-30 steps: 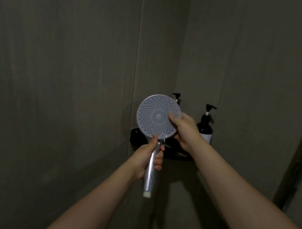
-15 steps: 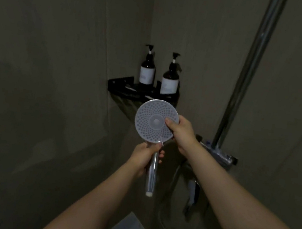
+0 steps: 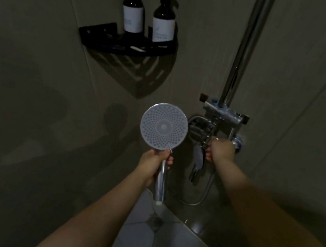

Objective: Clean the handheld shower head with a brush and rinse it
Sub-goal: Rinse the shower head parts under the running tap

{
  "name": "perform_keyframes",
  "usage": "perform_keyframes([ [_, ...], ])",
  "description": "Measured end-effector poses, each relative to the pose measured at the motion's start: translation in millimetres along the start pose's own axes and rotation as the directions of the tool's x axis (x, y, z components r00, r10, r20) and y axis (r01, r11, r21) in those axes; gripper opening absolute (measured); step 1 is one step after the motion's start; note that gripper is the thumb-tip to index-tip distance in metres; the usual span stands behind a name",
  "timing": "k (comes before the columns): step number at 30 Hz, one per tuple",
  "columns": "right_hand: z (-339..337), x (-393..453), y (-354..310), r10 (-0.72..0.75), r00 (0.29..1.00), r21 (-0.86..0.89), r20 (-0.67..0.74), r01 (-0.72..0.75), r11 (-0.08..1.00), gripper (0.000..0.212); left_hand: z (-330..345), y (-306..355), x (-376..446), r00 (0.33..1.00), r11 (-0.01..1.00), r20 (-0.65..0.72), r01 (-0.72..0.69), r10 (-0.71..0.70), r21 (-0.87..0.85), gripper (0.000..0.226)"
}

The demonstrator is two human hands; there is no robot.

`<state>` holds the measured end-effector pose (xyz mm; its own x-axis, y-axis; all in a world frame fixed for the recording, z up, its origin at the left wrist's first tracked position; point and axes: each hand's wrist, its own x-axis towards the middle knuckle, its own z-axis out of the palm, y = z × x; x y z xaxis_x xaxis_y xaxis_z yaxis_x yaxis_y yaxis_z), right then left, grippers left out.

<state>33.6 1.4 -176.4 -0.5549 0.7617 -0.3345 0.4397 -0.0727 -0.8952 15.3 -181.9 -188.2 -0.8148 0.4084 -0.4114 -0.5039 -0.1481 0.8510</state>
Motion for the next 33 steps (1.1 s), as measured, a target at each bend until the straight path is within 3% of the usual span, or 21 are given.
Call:
perform_keyframes([
  [5, 7, -4, 7, -0.228, 0.973, -0.226, -0.036, 0.214, 0.950, 0.034, -2, -11, 19, 1.000, 0.999, 0.012, 0.025, -0.026, 0.028, 0.014],
  [10, 11, -2, 7, -0.323, 0.946, -0.248, -0.008, 0.311, 0.917, 0.025, -4, -14, 34, 0.999, 0.998, 0.022, 0.044, -0.045, 0.054, 0.013],
  [17, 11, 7, 39, -0.350, 0.935, -0.111, -0.050, 0.343, 0.933, 0.020, -15, -51, 59, 0.994, 0.993, -0.006, 0.108, -0.108, 0.045, 0.014],
  [25, 26, 17, 85, -0.284, 0.941, -0.060, 0.182, 0.299, 0.952, 0.018, -25, -116, 73, 0.989, 0.991, -0.090, 0.123, -0.117, 0.059, 0.014],
  [29, 34, 24, 93, -0.262, 0.947, -0.009, 0.185, 0.268, 0.963, 0.012, -40, -131, 85, 0.992, 0.989, -0.069, 0.110, -0.104, 0.098, 0.016],
  [33, 35, 29, 101, -0.329, 0.924, -0.053, 0.198, 0.345, 0.937, 0.015, -65, -148, 105, 0.996, 0.972, -0.005, 0.086, -0.087, 0.218, 0.012],
])
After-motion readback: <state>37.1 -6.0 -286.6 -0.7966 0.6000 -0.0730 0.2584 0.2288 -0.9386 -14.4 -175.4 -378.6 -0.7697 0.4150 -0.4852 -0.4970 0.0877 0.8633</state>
